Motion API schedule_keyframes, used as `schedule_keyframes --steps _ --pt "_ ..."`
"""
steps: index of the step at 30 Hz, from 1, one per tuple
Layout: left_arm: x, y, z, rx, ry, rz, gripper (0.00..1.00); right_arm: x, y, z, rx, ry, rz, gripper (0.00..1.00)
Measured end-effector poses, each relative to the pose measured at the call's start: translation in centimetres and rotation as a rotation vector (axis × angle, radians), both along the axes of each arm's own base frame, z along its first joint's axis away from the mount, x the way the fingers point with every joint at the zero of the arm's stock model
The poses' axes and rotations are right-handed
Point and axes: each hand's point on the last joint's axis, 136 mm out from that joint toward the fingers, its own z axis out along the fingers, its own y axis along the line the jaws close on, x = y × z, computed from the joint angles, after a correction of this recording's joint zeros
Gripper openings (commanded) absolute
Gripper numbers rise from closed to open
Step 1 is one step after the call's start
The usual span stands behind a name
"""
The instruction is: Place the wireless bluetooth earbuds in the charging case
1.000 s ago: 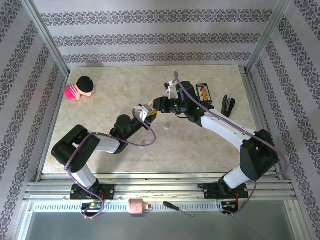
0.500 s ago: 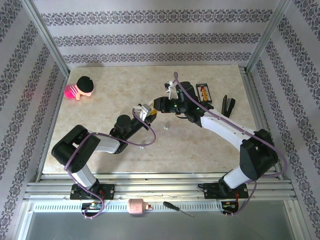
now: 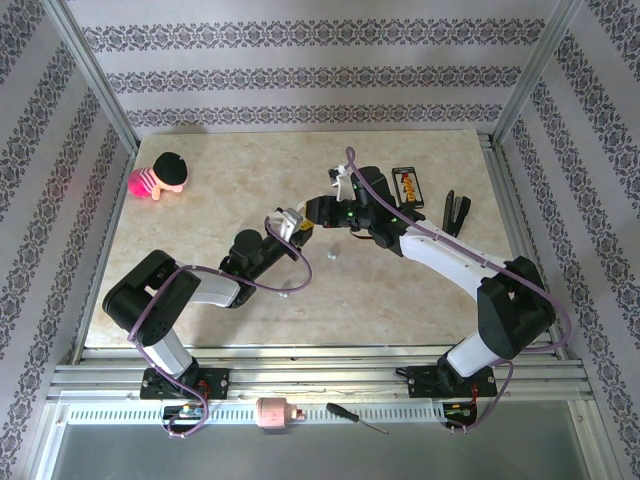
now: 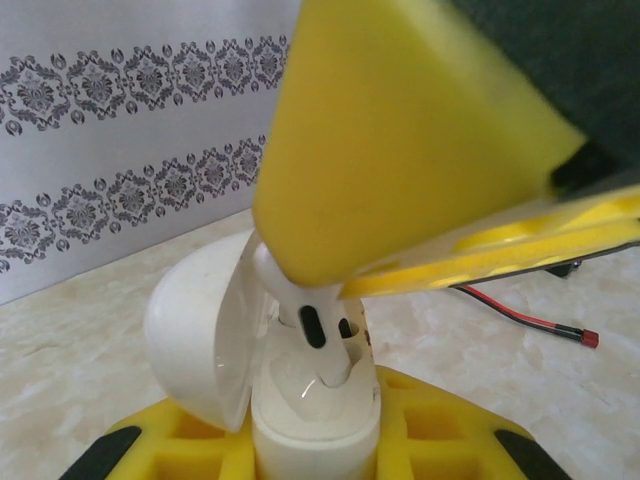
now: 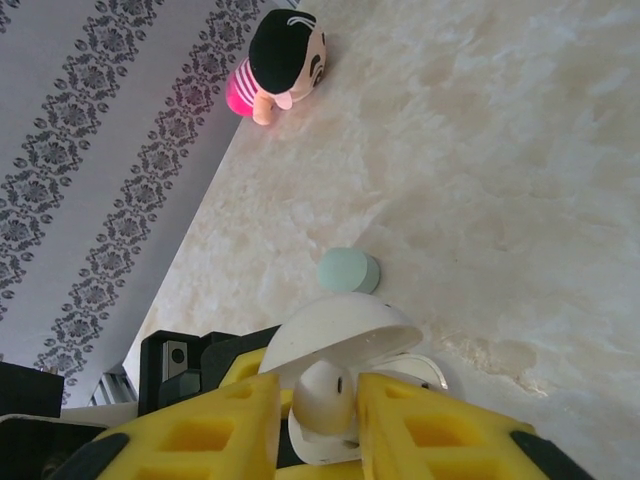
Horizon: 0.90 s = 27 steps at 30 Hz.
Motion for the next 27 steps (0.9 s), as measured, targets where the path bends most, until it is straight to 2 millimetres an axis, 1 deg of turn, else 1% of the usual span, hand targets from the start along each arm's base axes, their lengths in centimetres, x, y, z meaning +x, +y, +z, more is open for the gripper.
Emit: schedule_keyframes --steps 3,8,11,16,19,25,27 --pt "0.0 0.0 0.0 0.001 0.001 0.000 0.00 0.0 0.0 0.1 0.001 -0.003 0.001 0.37" --pt "0.0 0.0 0.0 0.001 0.001 0.000 0.00 -0.1 -0.1 0.1 -0.005 -0.004 0.001 0.37" --pt "0.0 0.0 0.1 0.000 -0.001 0.001 0.00 -0.2 -0.3 0.2 -0.012 -0.009 -0.001 0.41" --pt "0.0 0.1 1.0 -0.011 -0.019 0.003 0.00 -0.2 -1.0 0.3 -0.037 -0.015 -0.030 0.56" --pt "0.1 0.0 1.4 -0.017 -0.027 0.003 0.00 -0.4 -1.4 0.5 -0.046 -0.015 -0.038 0.60" --pt "-0.1 -0.2 1.4 -0.008 -0.033 -0.012 0.00 -0.6 -1.6 0.5 -0.055 -0.013 -0.041 0.70" --pt "-0.1 -0.3 1.4 -0.004 -0.036 -0.017 0.00 -0.6 -1.7 0.5 -0.062 -0.008 -0.039 0.71"
